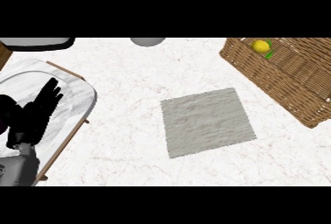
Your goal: Pick the lemon from the placemat and place it in the basket
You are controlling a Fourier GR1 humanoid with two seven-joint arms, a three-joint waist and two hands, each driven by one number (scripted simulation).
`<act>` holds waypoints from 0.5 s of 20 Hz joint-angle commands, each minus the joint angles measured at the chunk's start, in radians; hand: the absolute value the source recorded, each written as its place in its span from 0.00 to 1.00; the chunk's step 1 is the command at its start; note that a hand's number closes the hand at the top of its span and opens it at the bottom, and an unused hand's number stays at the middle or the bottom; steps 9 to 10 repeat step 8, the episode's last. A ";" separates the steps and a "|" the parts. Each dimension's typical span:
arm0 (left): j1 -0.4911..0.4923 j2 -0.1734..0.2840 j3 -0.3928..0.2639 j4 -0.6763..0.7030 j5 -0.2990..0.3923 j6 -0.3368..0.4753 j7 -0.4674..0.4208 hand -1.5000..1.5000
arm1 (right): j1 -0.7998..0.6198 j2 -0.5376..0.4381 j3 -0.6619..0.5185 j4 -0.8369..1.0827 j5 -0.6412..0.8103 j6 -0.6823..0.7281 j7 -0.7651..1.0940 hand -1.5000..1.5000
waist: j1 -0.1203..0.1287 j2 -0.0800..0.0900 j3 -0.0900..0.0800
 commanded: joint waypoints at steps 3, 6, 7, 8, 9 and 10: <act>0.038 0.030 0.036 -0.035 0.030 -0.023 0.016 0.50 | 0.250 -0.009 0.024 -0.333 -0.105 0.223 0.053 0.00 | -0.027 -0.012 -0.001; 0.007 0.029 0.051 0.007 0.019 0.003 0.013 0.50 | 0.389 -0.001 0.019 -0.519 -0.201 0.295 0.056 0.00 | -0.053 -0.010 -0.001; 0.069 0.034 0.040 -0.020 0.012 -0.020 -0.012 0.50 | 0.454 0.008 0.015 -0.589 -0.225 0.308 0.058 0.00 | -0.032 -0.008 -0.001; 0.024 0.008 0.034 0.029 0.006 -0.001 -0.029 0.50 | 0.493 -0.017 0.007 -0.642 -0.253 0.358 0.068 0.00 | -0.045 -0.003 -0.001; 0.024 0.008 0.034 0.029 0.006 -0.001 -0.029 0.50 | 0.493 -0.017 0.007 -0.642 -0.253 0.358 0.068 0.00 | -0.045 -0.003 -0.001; 0.024 0.008 0.034 0.029 0.006 -0.001 -0.029 0.50 | 0.493 -0.017 0.007 -0.642 -0.253 0.358 0.068 0.00 | -0.045 -0.003 -0.001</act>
